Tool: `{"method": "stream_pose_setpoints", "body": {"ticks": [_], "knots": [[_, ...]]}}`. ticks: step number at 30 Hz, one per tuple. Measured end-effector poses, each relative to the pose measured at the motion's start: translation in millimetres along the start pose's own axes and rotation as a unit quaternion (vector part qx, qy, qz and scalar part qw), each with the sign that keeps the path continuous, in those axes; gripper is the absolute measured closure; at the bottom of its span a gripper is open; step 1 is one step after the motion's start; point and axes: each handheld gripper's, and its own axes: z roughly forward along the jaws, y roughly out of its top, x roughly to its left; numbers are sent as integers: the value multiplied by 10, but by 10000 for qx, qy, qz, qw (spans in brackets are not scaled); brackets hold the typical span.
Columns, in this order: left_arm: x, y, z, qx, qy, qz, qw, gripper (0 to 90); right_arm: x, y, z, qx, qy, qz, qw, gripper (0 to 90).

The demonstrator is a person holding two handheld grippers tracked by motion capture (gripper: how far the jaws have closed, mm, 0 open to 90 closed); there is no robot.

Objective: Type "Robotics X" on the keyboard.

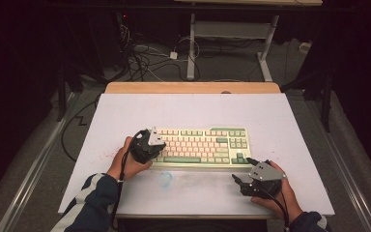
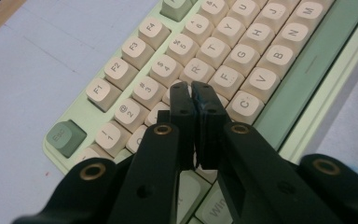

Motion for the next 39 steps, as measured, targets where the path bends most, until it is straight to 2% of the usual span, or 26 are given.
{"method": "stream_pose_setpoints", "body": {"ticks": [6,9,11,14,19,24,27,34,39], "knots": [[5,-18,51,79,42,8,10000,849,-1,-2,8,17,13,-13,10000,264],[25,-49,89,208,74,-56,9997,850,-3,-4,9,22,20,-9,10000,264],[35,-45,98,180,66,-82,9998,860,-1,-6,15,49,21,-15,10000,264],[19,-45,95,169,98,0,9998,858,7,-4,15,50,30,-42,10000,264],[13,24,27,5,63,-5,10000,851,0,-1,6,28,12,-23,10000,265],[11,23,24,-47,124,63,9999,824,0,-2,3,28,9,-25,10000,265],[6,38,-7,-130,78,62,9999,809,-2,0,2,25,8,-26,10000,265],[-19,69,-72,-394,68,134,9991,637,-7,4,-10,7,-28,-11,10000,265],[-39,95,-126,-660,8,81,9978,480,-14,2,-13,9,-41,1,10000,265]]}}
